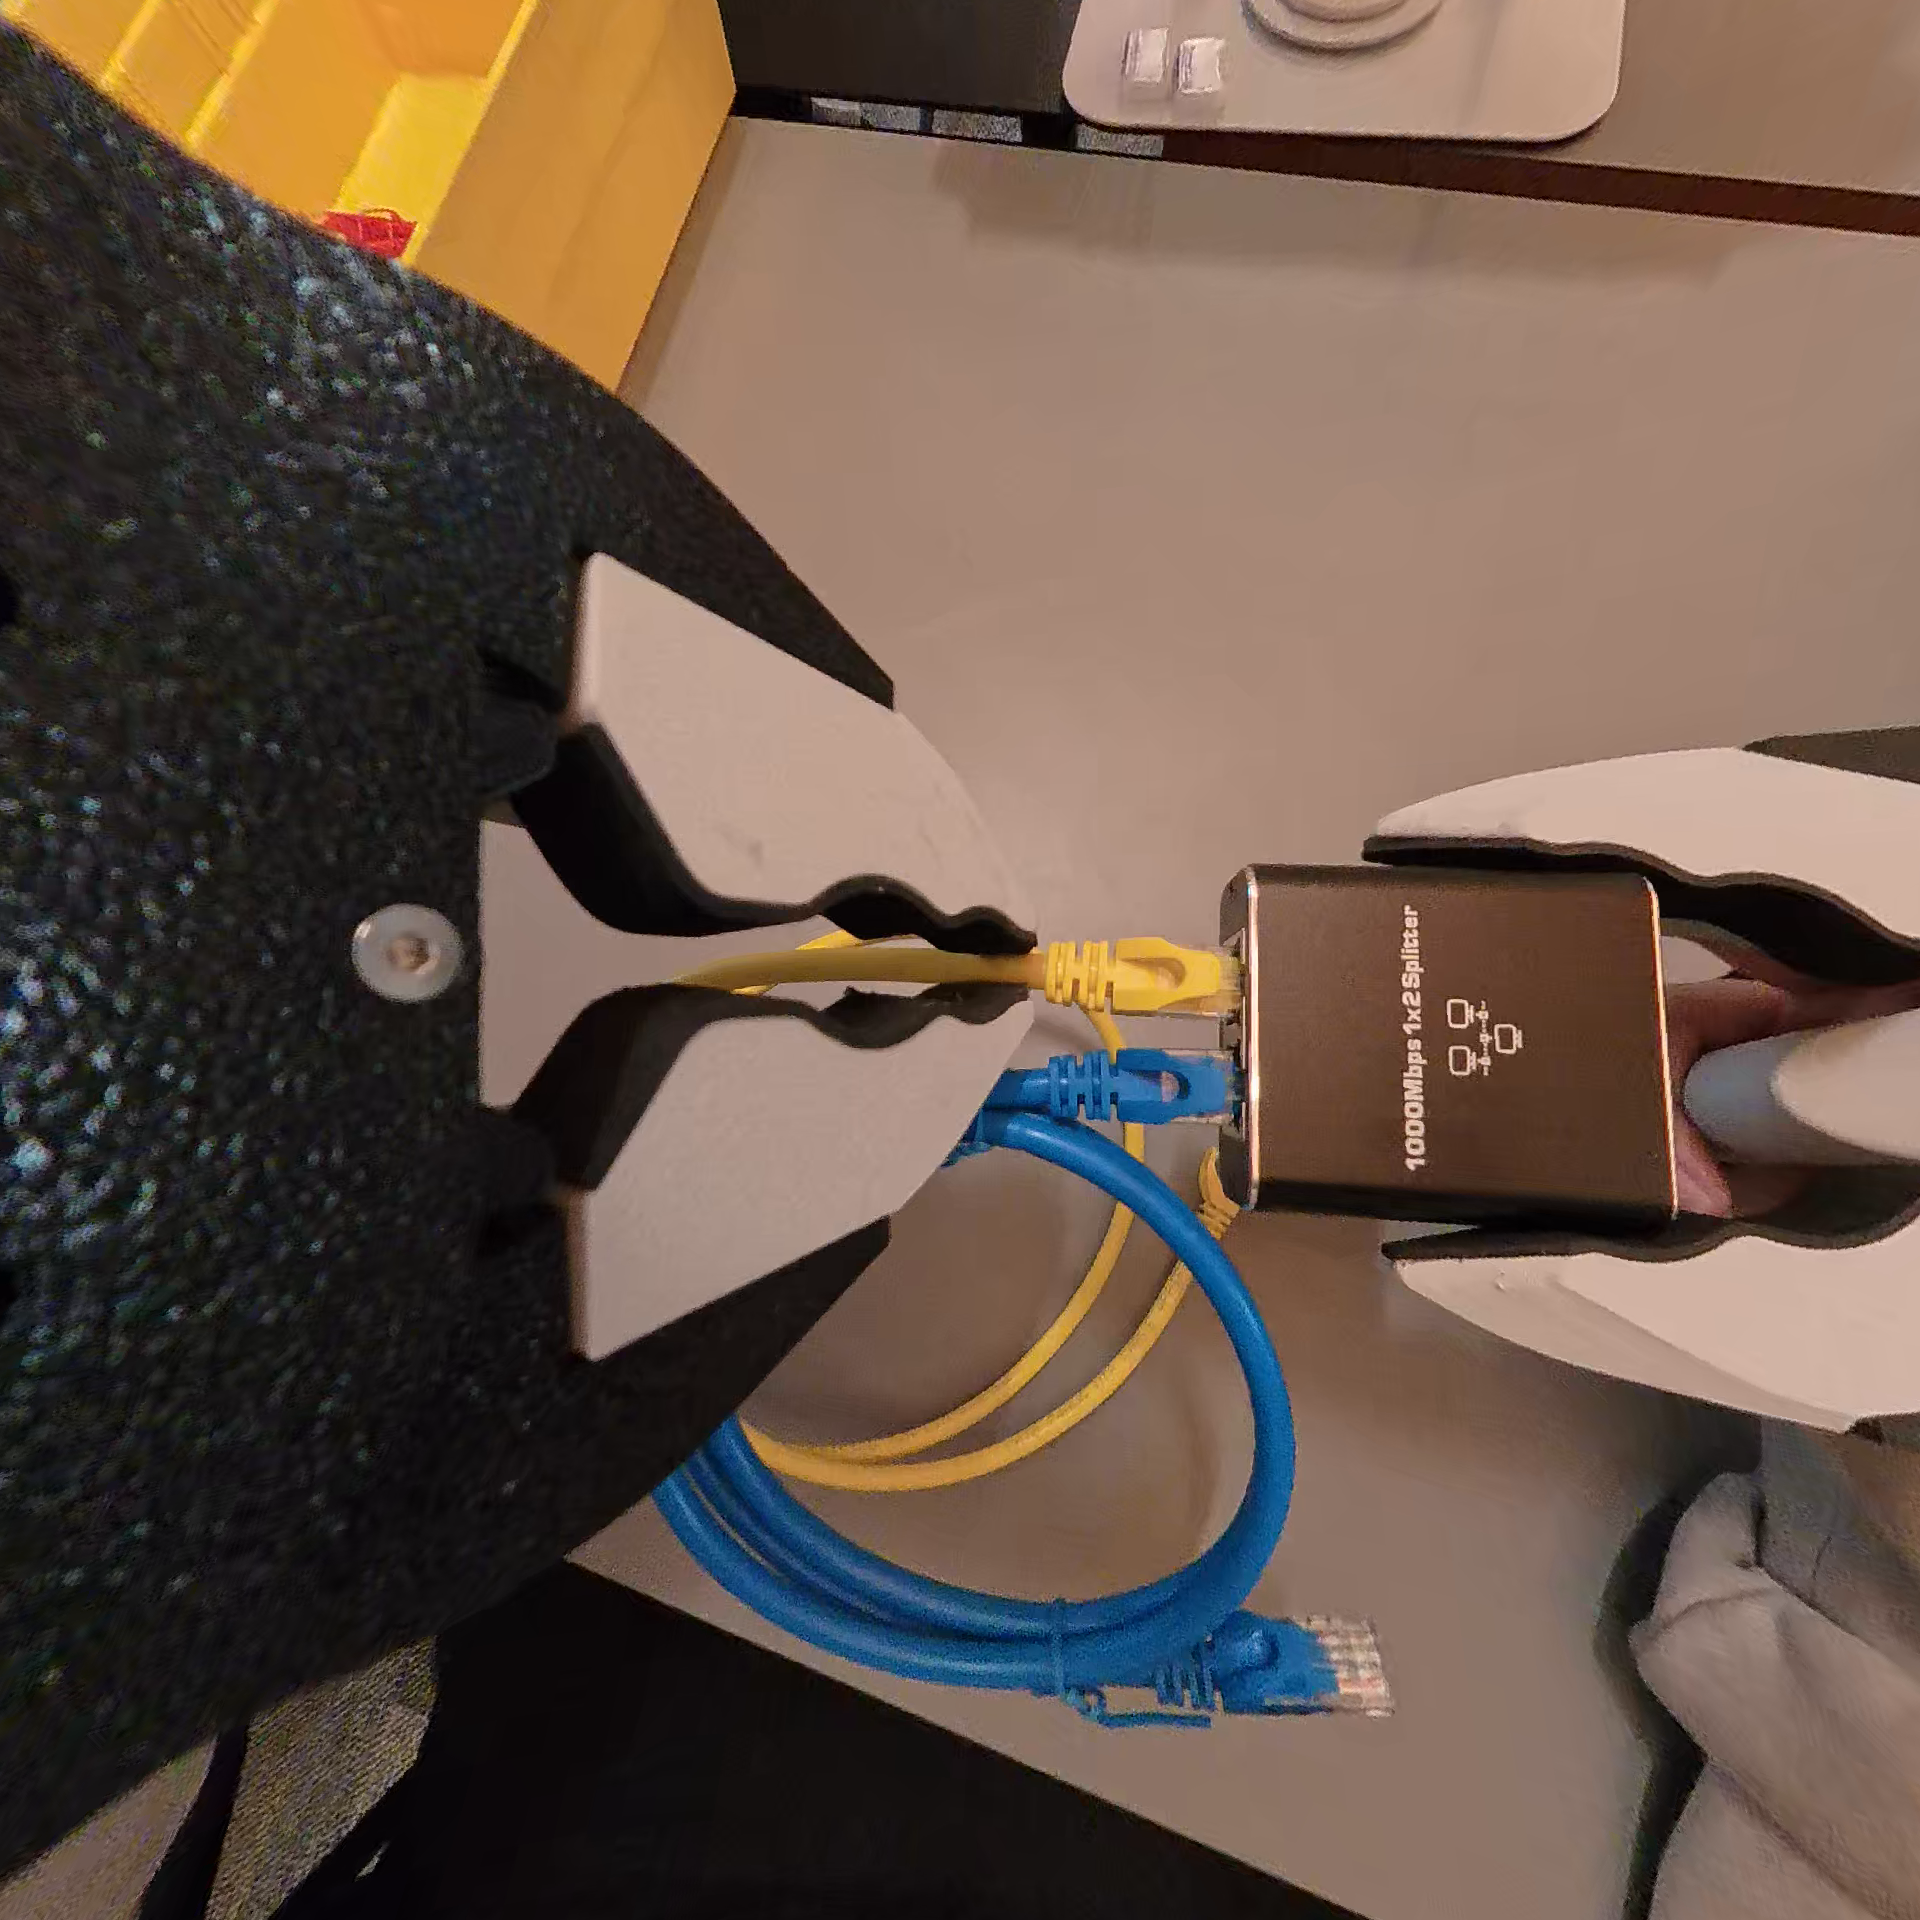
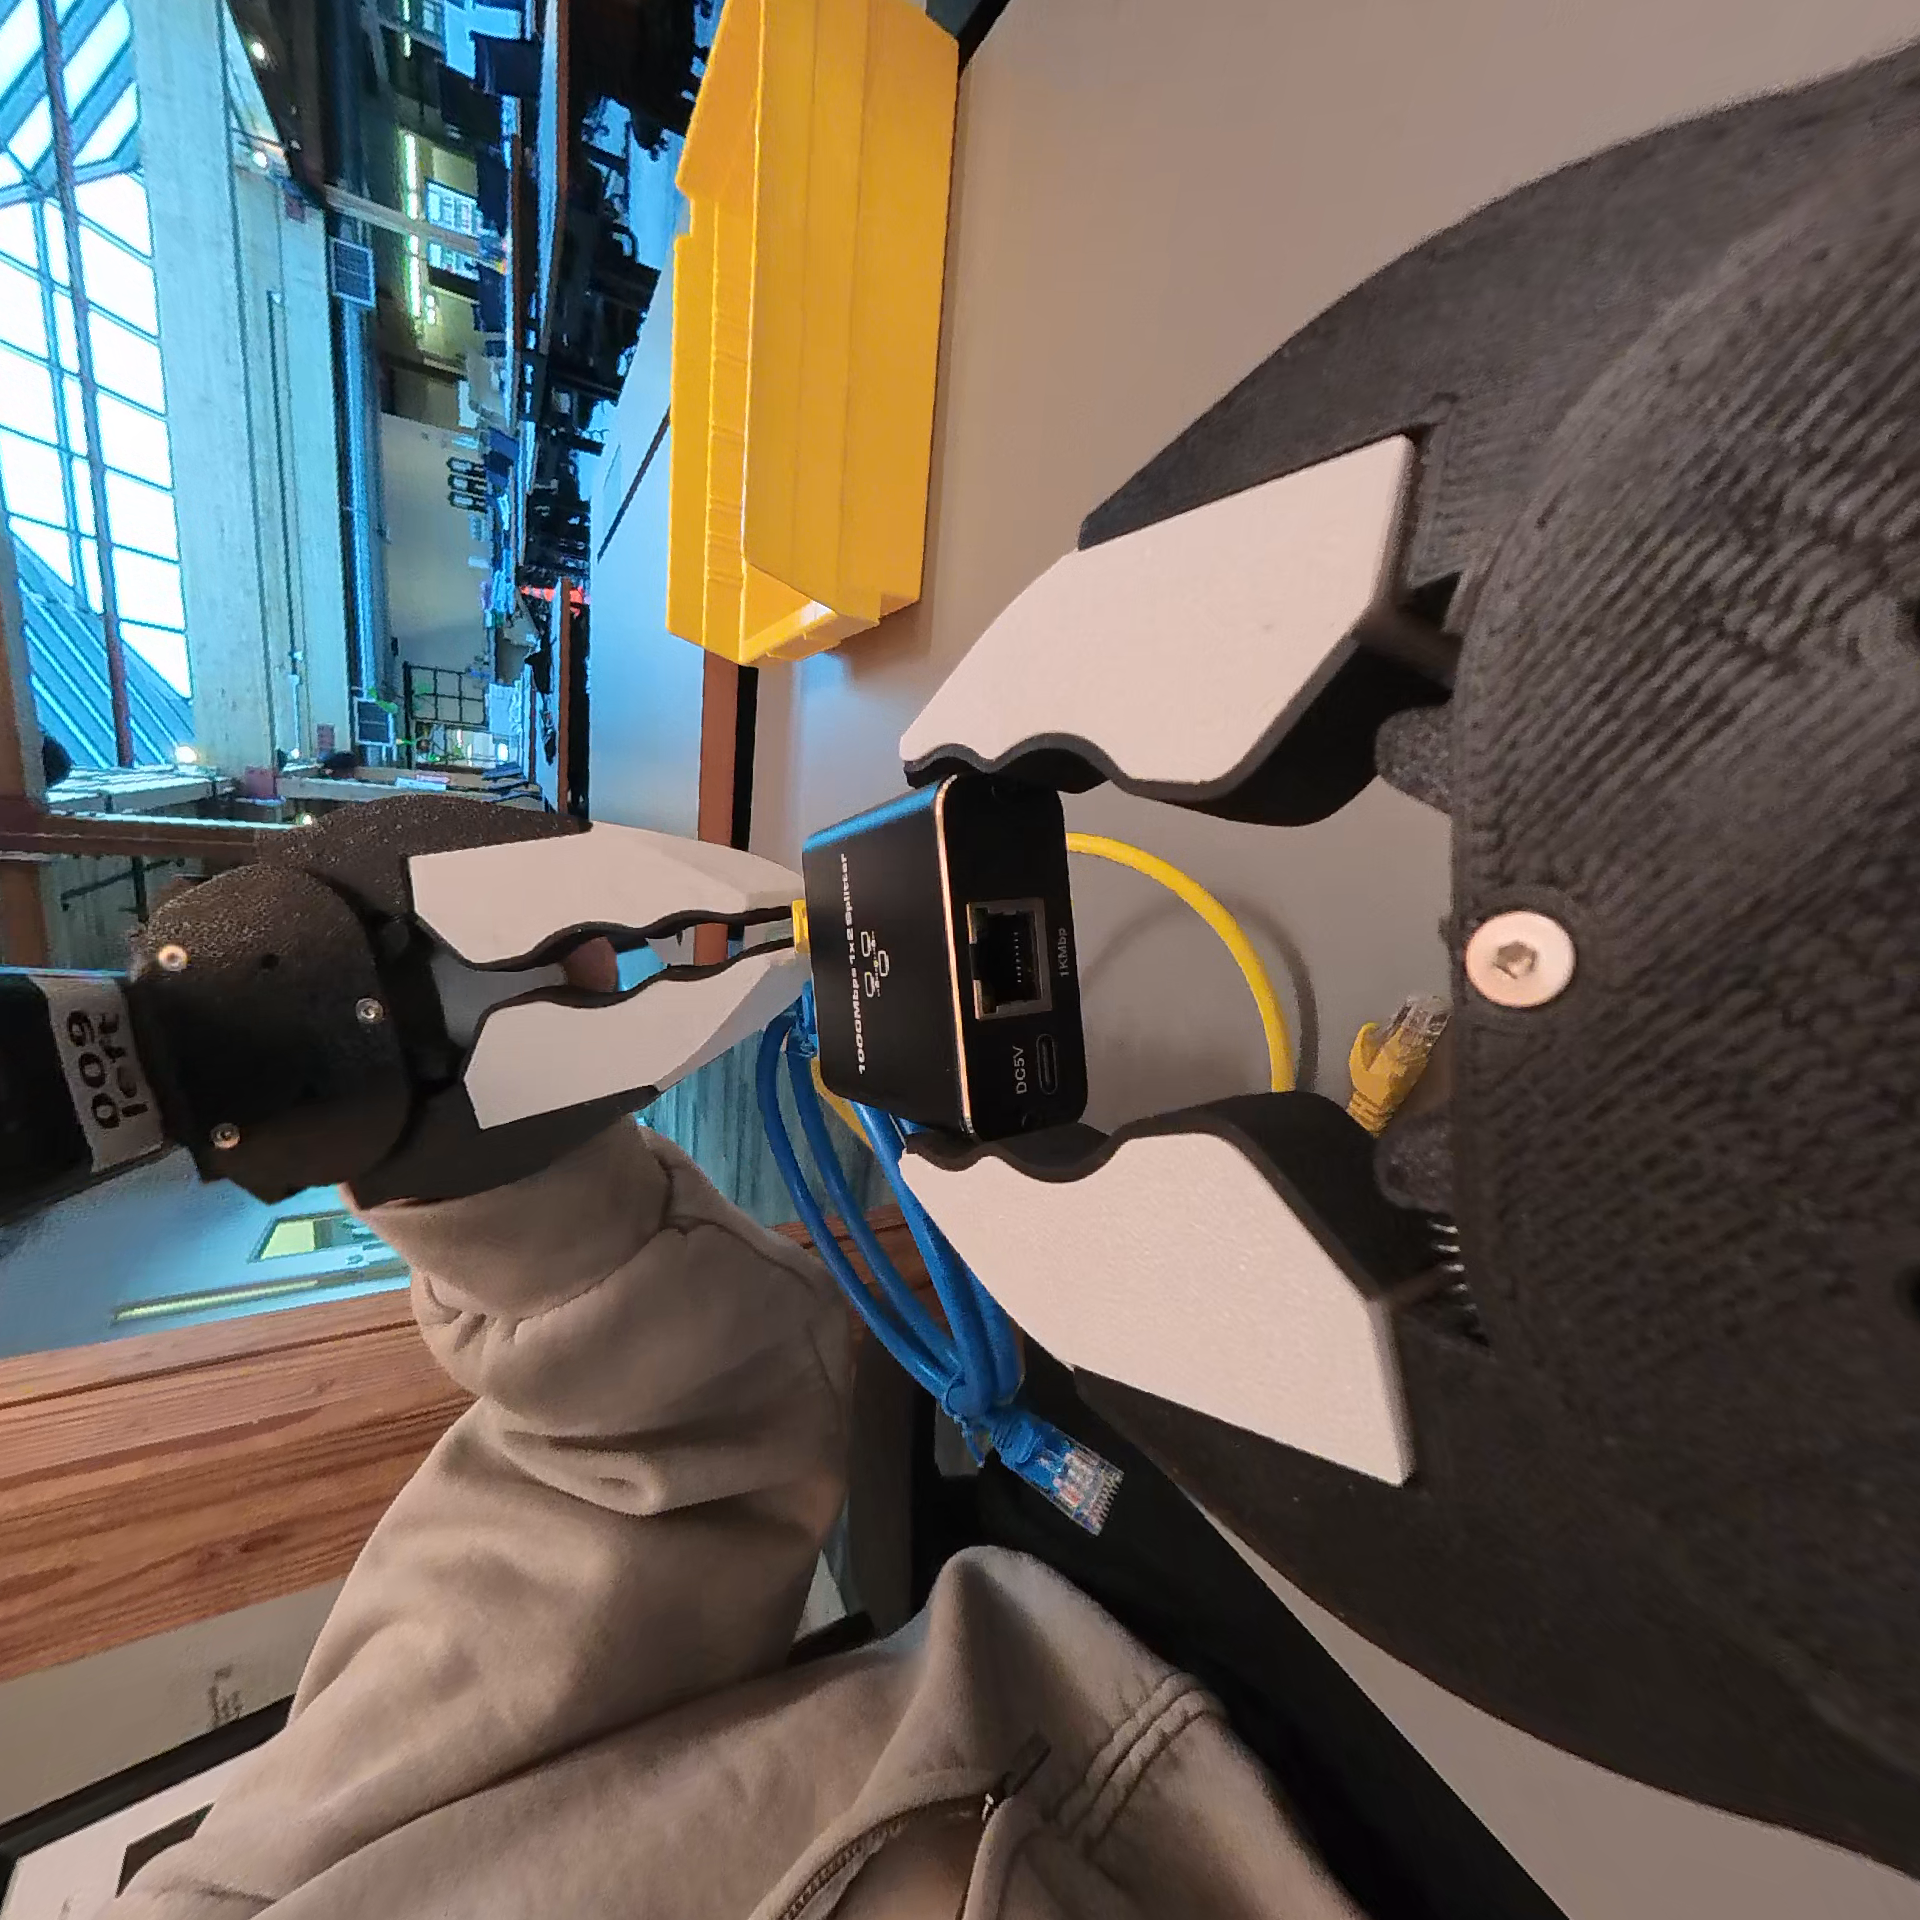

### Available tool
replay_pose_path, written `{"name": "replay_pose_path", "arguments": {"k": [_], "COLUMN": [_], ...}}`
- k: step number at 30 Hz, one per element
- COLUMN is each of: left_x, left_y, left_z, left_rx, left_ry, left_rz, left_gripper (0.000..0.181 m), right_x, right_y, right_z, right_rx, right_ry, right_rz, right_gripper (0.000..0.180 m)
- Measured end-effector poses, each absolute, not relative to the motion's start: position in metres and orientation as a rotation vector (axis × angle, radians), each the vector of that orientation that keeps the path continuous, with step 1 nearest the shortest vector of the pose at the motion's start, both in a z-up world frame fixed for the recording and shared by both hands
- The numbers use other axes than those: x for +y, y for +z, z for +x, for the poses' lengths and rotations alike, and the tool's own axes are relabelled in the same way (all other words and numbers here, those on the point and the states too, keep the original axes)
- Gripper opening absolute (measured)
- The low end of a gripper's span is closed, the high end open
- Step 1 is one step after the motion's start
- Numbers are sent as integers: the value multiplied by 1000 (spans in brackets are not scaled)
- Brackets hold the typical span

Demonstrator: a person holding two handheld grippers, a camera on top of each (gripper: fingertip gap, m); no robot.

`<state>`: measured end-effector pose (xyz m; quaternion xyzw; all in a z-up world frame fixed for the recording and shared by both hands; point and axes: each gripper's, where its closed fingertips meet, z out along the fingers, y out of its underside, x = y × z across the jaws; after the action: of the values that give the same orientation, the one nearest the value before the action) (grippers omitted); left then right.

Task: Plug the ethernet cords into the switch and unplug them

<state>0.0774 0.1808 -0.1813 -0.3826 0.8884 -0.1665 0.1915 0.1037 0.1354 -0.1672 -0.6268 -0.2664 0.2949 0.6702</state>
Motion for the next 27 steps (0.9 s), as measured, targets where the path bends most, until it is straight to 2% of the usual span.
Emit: {"name": "replay_pose_path", "arguments": {"k": [11,18,19,21,23,27], "left_x": [180,165,165,173,181,199], "left_y": [-186,-154,-152,-145,-138,-122], "left_z": [80,94,95,99,97,79], "left_rx": [2493,2281,2263,2173,2113,2030], "left_ry": [-565,-865,-872,-860,-867,-918], "left_rz": [-1063,-995,-994,-997,-993,-992], "left_gripper": [4,6,9,34,49,50], "right_x": [137,123,122,121,120,120], "right_y": [-170,-144,-142,-138,-137,-135], "right_z": [105,116,116,115,112,117], "right_rx": [-596,-571,-575,-584,-588,-575], "right_ry": [665,634,623,617,619,596], "right_rz": [-1418,-1312,-1307,-1292,-1283,-1287], "right_gripper": [64,64,64,64,64,64]}}
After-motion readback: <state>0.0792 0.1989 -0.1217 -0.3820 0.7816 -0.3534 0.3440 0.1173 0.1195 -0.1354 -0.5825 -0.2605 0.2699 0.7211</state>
